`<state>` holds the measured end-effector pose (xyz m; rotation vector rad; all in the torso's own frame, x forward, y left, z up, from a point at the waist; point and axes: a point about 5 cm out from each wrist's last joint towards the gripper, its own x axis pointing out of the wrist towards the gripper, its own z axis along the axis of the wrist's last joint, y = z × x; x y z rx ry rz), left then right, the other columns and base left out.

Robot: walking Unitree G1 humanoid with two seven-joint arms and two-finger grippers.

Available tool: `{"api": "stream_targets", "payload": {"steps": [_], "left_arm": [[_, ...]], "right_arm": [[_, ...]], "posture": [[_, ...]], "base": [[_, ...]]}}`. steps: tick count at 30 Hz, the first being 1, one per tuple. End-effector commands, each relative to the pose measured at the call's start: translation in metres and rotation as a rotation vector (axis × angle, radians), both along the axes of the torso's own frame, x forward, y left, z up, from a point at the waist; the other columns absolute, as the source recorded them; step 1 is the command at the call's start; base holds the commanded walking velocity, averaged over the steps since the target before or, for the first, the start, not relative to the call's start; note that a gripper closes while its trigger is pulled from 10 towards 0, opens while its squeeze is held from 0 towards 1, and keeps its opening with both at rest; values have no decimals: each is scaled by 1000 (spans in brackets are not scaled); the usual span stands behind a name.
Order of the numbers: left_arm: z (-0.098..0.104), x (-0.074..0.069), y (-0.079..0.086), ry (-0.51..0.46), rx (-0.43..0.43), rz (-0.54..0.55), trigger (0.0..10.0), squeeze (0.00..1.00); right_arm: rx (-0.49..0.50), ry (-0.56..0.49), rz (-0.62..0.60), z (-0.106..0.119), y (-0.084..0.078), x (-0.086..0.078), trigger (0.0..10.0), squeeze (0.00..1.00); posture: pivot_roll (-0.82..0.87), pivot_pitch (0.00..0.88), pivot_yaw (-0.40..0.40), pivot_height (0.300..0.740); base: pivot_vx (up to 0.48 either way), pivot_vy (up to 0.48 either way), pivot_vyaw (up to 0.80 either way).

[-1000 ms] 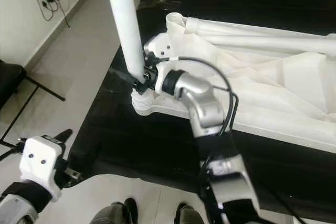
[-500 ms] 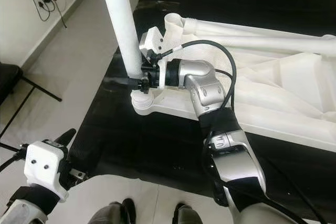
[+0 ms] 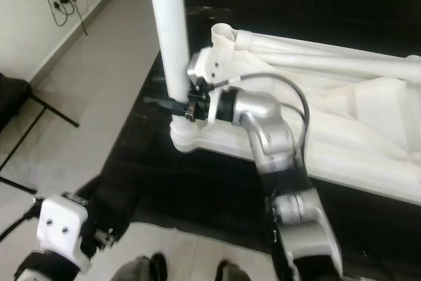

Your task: Building children table

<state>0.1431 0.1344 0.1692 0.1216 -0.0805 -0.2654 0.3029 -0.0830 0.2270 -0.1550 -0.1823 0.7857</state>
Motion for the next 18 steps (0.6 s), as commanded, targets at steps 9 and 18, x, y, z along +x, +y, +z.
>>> {"api": "stream_targets", "payload": {"steps": [9, 18], "left_arm": [[-4, 11, 0, -28, -36, -21, 10000, 0], [-6, 22, 0, -41, -63, -66, 10000, 0]], "right_arm": [[-96, 242, -395, -53, -22, -3, 0, 0], [63, 153, -241, -22, -2, 1, 10000, 1000]], "posture": [[67, 203, 14, 740], [63, 202, 14, 740]], "base": [[0, 0, 0], [0, 0, 0]]}}
